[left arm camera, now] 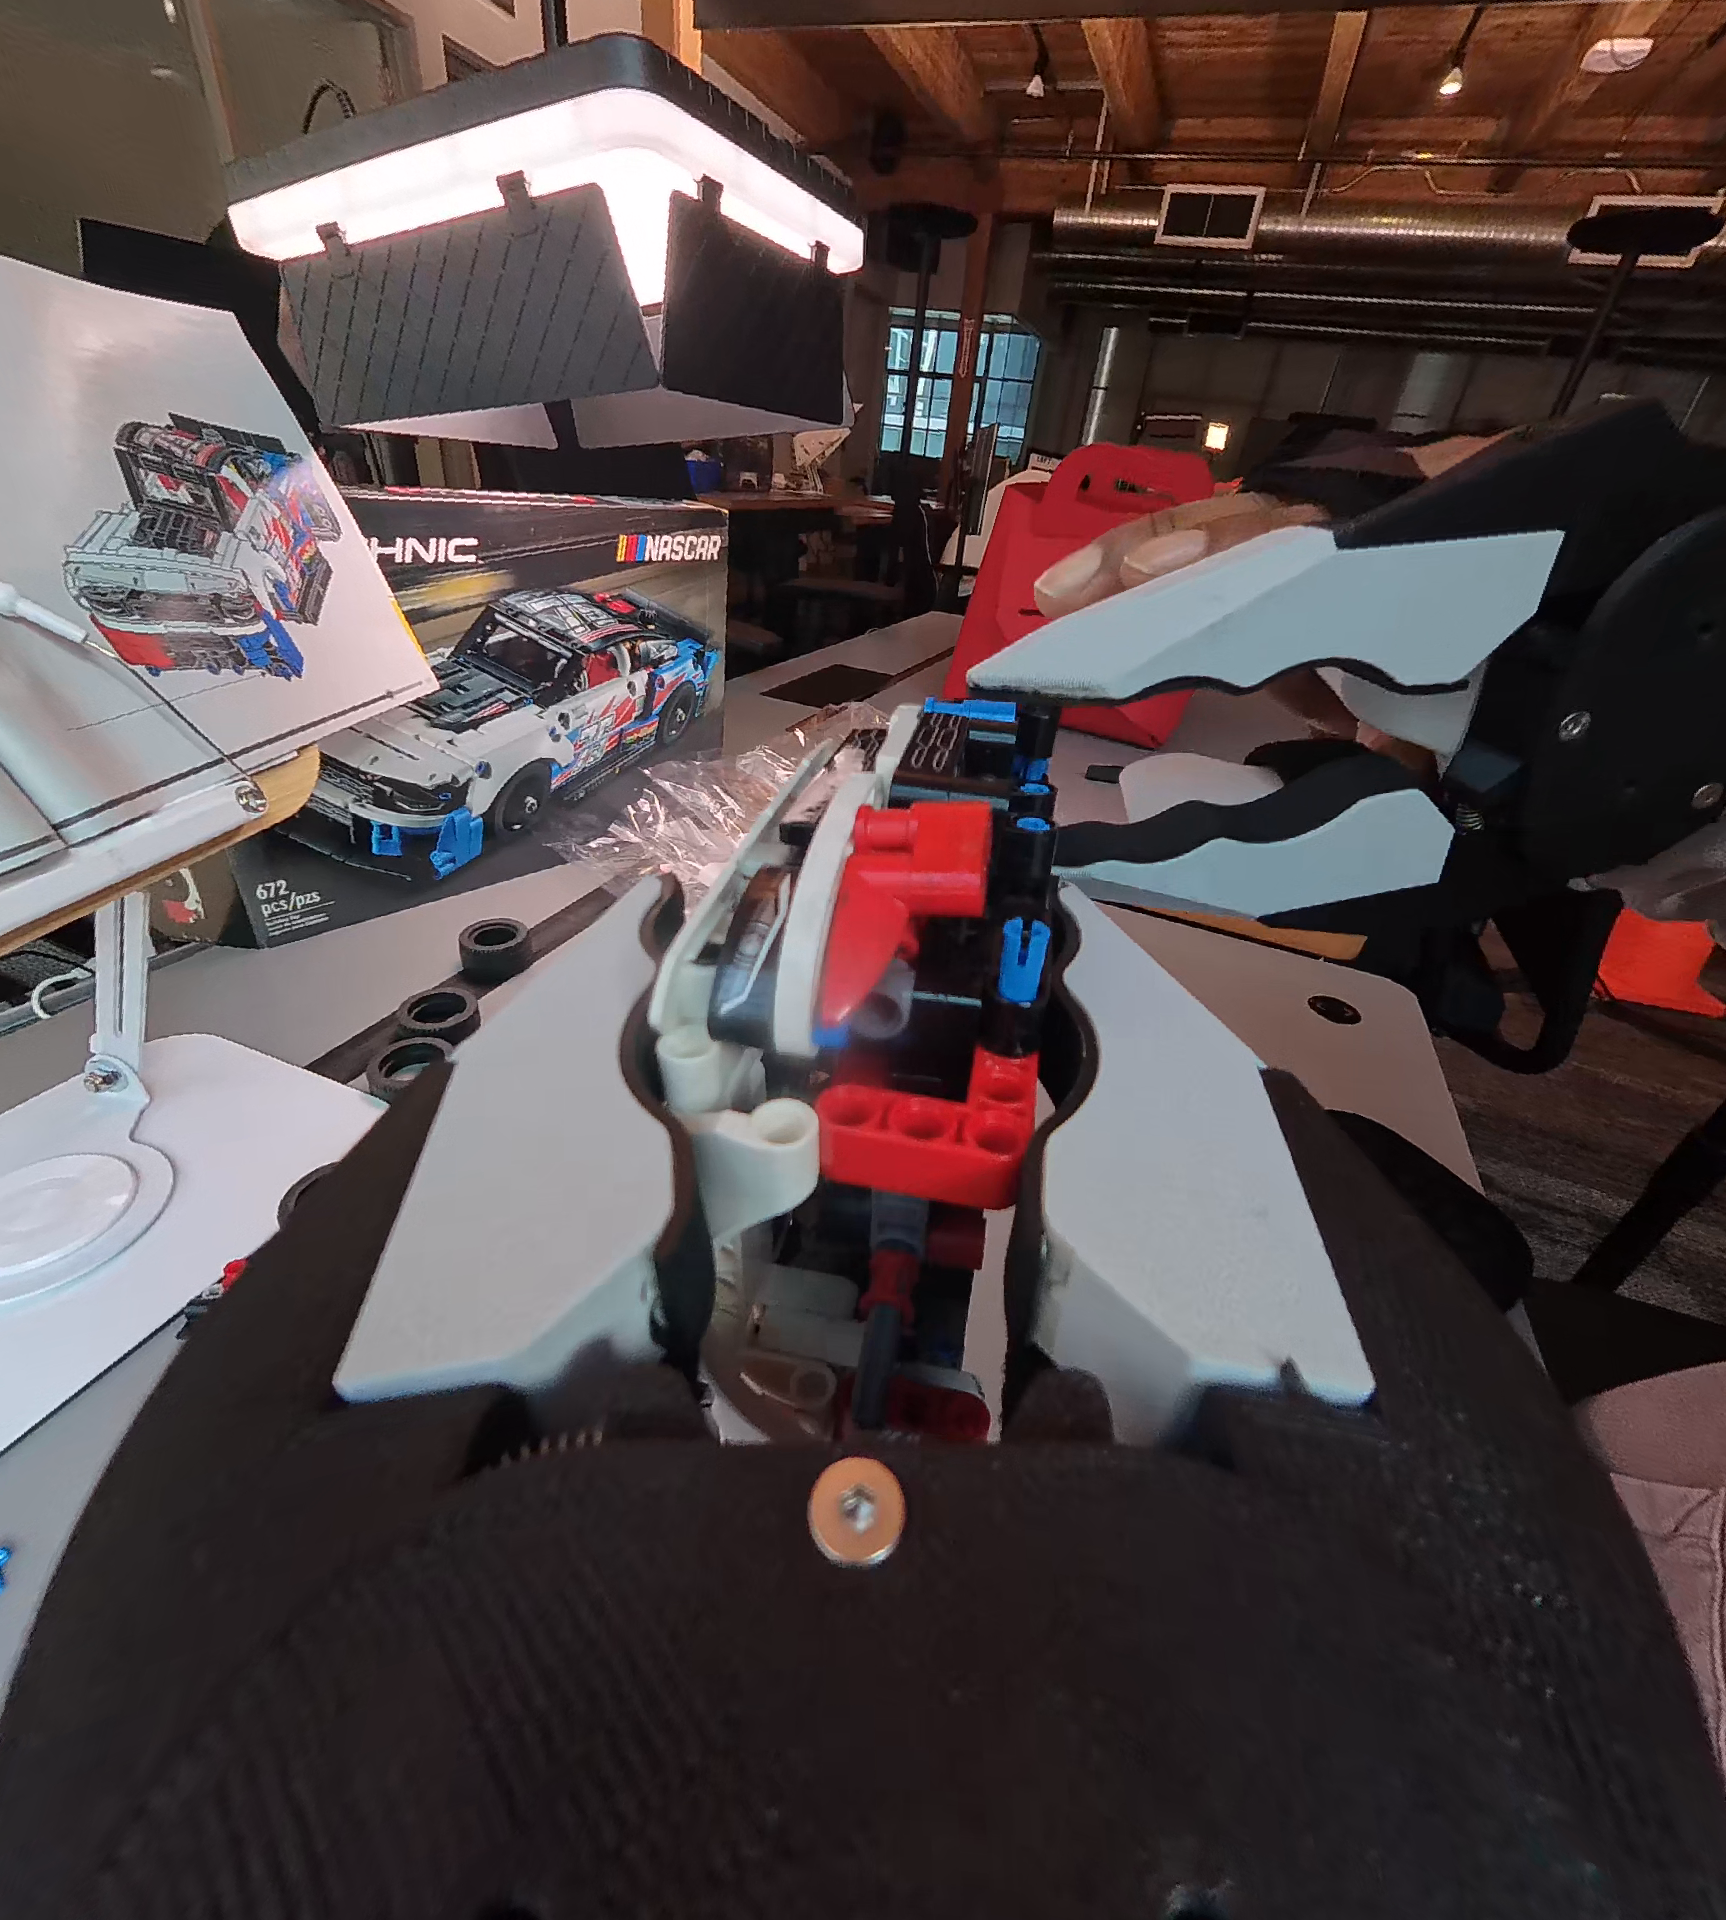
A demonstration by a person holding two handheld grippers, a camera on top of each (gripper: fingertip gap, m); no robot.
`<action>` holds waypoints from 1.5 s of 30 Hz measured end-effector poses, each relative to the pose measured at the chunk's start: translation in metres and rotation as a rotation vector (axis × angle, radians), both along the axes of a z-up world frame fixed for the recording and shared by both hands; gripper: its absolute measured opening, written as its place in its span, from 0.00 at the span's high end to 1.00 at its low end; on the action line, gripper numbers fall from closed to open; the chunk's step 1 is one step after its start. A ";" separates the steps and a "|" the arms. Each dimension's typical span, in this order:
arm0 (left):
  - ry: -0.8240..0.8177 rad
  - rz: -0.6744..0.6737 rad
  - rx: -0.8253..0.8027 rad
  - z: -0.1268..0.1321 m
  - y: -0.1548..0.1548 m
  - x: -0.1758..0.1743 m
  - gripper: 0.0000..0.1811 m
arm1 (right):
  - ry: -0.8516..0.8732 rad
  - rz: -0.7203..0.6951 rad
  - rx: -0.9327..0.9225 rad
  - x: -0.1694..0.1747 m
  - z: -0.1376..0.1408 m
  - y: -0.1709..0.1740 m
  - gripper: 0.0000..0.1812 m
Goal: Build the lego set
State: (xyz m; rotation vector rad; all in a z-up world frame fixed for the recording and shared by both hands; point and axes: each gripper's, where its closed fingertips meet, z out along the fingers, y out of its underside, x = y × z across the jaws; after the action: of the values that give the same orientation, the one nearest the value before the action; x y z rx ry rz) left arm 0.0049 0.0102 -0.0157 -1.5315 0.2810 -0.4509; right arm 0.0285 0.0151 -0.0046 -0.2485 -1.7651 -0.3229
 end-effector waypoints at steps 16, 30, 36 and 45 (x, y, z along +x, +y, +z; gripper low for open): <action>-0.015 0.005 0.004 0.000 0.001 -0.003 0.63 | 0.057 0.002 -0.127 -0.005 0.001 0.003 0.84; -0.012 0.027 -0.014 -0.001 0.002 -0.006 0.63 | 0.004 -0.007 -0.100 -0.004 0.007 0.001 0.79; -0.020 0.053 -0.028 -0.002 0.002 -0.007 0.63 | 0.041 -0.045 0.033 -0.006 0.003 0.004 0.83; -0.034 0.034 -0.026 -0.001 -0.001 -0.003 0.65 | 0.070 -0.045 -0.033 -0.009 0.004 0.008 0.85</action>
State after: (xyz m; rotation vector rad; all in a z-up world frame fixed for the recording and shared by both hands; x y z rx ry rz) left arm 0.0020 0.0096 -0.0165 -1.5500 0.2235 -0.4548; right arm 0.0192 0.0227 -0.0009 -0.3200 -1.6988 -0.3144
